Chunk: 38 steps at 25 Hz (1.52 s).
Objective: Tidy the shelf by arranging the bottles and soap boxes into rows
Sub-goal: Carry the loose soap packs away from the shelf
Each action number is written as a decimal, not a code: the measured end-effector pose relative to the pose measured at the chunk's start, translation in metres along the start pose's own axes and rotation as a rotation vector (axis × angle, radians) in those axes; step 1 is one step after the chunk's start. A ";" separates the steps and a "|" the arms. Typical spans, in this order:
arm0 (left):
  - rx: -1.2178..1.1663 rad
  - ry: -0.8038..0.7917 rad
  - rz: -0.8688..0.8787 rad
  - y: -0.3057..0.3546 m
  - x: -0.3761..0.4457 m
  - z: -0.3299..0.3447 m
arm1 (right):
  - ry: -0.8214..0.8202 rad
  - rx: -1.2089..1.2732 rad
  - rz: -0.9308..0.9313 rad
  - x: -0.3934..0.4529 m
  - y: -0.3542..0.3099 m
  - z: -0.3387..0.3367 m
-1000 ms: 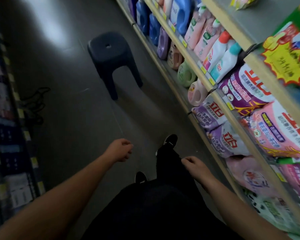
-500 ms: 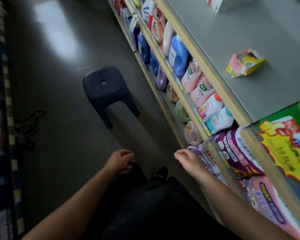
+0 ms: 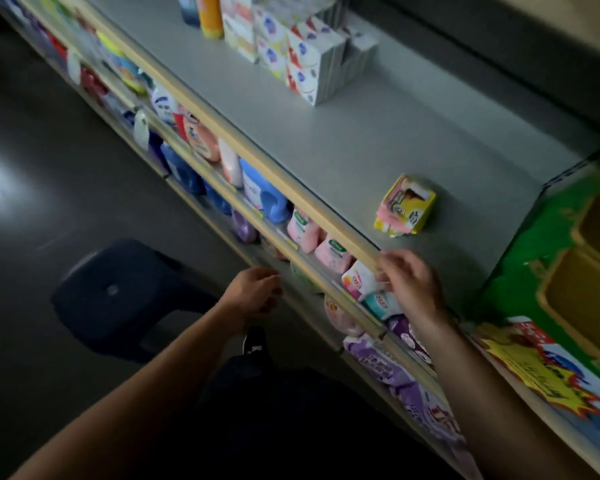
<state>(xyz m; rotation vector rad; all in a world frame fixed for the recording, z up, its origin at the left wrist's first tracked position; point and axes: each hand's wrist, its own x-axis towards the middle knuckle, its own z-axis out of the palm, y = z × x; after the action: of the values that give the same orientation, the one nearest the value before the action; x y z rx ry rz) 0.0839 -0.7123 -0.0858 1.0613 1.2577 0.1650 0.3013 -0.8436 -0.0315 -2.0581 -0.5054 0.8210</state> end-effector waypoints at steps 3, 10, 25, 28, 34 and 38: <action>0.106 -0.146 0.060 0.065 0.037 0.000 | 0.330 0.011 0.039 0.045 -0.026 -0.004; 0.146 -0.299 0.109 0.135 0.068 0.020 | 0.390 -0.046 0.334 0.113 -0.047 -0.002; -0.088 -0.512 0.173 0.165 0.060 0.081 | 0.106 0.374 0.127 0.071 -0.070 0.022; -0.142 -0.424 0.208 0.160 0.061 0.079 | 0.078 0.223 0.083 0.073 -0.065 0.016; -0.269 -0.287 0.108 0.150 0.066 0.053 | 0.474 -0.208 0.178 0.102 -0.038 -0.022; -0.291 -0.233 0.072 0.144 0.069 0.043 | 0.303 -0.359 0.384 0.122 -0.038 -0.011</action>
<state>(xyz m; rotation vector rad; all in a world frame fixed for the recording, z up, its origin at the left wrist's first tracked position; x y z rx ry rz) 0.2064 -0.6152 -0.0323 0.8472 0.9535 0.2630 0.3933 -0.7538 -0.0402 -2.6085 -0.0897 0.6455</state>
